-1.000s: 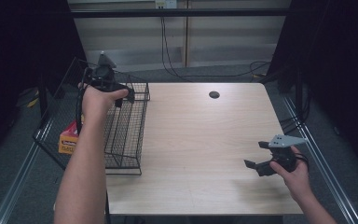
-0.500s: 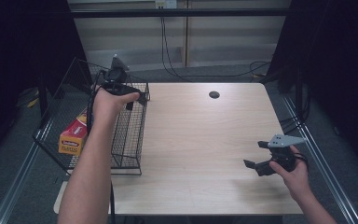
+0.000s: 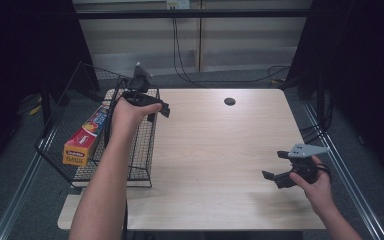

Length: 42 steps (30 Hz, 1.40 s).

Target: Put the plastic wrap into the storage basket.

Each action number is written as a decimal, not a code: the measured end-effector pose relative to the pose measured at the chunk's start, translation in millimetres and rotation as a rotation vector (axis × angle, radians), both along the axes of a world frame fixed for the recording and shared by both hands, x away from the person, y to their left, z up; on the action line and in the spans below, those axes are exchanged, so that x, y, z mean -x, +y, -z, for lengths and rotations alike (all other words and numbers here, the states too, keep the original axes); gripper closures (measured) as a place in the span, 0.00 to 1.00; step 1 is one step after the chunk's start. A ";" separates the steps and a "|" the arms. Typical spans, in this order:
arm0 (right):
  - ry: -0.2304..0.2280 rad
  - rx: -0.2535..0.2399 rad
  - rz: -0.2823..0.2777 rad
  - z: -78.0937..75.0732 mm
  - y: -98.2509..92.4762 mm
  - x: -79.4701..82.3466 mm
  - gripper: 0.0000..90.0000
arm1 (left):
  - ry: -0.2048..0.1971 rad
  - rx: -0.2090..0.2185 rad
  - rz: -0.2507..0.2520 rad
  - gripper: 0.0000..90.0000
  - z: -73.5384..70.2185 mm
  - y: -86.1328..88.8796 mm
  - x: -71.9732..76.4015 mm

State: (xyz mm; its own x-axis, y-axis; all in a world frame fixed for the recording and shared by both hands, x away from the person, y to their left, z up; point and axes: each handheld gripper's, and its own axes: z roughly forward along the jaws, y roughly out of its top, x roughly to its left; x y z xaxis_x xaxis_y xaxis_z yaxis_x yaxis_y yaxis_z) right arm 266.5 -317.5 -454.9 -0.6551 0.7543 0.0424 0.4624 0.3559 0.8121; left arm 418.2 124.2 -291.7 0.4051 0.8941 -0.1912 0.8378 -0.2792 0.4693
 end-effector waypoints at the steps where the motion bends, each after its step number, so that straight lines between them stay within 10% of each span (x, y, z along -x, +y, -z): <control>1: 0.000 0.000 0.000 0.0 0.0 0.0 0.03 | 0.000 0.000 0.000 0.09 0.0 0.0 0.0; 42: 0.003 0.011 -0.007 0.7 2.3 0.7 0.03 | 0.005 0.050 0.207 0.09 45.3 -45.8 22.6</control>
State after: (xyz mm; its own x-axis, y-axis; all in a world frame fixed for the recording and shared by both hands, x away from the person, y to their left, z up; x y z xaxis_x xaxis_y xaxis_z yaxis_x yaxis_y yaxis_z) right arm 265.7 -315.2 -455.6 -0.6605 0.7500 0.0361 0.4622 0.3682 0.8067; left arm 395.5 78.4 -337.0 0.5779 0.7813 -0.2359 0.7675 -0.4219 0.4827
